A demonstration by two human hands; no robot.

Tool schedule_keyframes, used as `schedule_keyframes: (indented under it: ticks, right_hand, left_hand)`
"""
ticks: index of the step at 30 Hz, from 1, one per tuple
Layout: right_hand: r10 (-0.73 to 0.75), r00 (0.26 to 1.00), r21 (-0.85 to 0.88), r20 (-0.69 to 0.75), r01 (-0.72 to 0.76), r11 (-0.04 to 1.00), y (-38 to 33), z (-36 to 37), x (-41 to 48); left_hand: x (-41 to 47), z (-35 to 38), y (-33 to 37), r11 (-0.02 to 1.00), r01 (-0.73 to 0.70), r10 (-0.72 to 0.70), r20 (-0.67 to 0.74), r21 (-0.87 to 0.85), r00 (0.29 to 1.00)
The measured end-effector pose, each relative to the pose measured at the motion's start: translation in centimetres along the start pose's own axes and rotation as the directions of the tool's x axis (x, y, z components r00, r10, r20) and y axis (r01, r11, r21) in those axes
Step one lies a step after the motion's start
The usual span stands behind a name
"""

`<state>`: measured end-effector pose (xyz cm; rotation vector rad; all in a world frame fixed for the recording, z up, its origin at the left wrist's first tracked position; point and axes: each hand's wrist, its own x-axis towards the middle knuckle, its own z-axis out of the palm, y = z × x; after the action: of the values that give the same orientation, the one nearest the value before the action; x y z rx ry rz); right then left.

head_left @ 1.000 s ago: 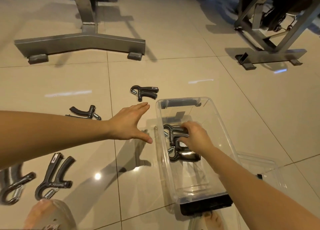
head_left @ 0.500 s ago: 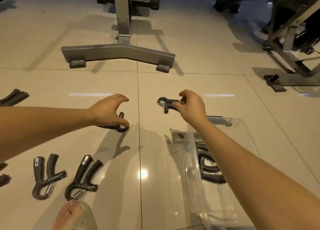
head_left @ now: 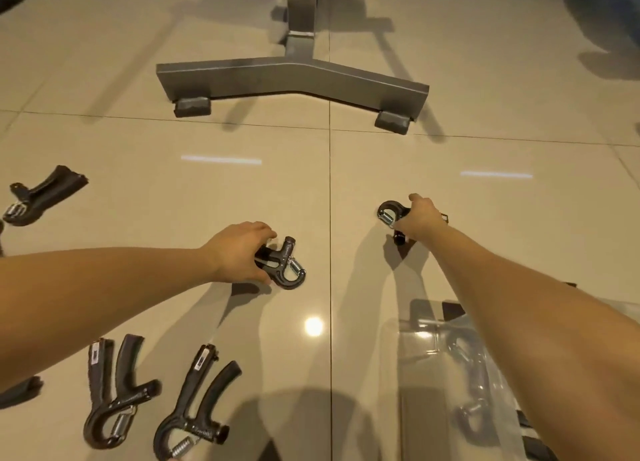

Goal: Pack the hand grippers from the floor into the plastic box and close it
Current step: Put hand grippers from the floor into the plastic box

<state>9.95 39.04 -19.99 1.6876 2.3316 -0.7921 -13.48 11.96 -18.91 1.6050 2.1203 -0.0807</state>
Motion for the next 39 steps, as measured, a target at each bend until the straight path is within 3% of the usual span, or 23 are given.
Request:
schedule_keyframes:
  ticks: [5,10,15,21,25,33,39]
  right_hand:
    - [-0.050,0.999,-0.276,0.007,0.050,0.960,1.3,1.6,1.3]
    - [-0.016,0.996,-0.377,0.082,0.046,0.925,1.2,0.9,1.4]
    - [0.029,0.998,-0.511,0.050,0.001,0.859,2.0,1.5,-0.4]
    - [0.086,0.987,-0.405,0.139,-0.023,0.914,0.7,2.3,-3.6]
    - [-0.005,0.993,-0.363,0.117,0.047,0.930,-0.6,1.0,-6.2]
    - [-0.242,0.969,-0.274,0.059,0.248,0.929,-2.3,-11.8,-14.5]
    - [-0.323,0.934,-0.320,0.150,0.355,0.878,2.4,-18.0,-23.6]
  left_hand:
    - [0.6,2.8,-2.0,0.998,-0.032,0.032,-0.003,0.052,0.999]
    - [0.1,4.2,-2.0,0.989,0.006,-0.002,-0.030,0.149,1.000]
    - [-1.0,4.4,-1.5,1.000,0.019,-0.019,-0.028,0.013,0.999]
    - [-3.6,3.0,-1.3,0.990,0.041,-0.053,-0.086,-0.135,0.995]
    - [-5.9,1.2,-0.3,0.987,0.052,-0.073,-0.137,-0.149,0.988]
    - [-10.0,-3.7,6.7,0.985,-0.018,-0.040,-0.322,-0.173,0.946]
    - [-13.1,-4.3,15.2,0.973,-0.124,0.036,-0.399,-0.196,0.916]
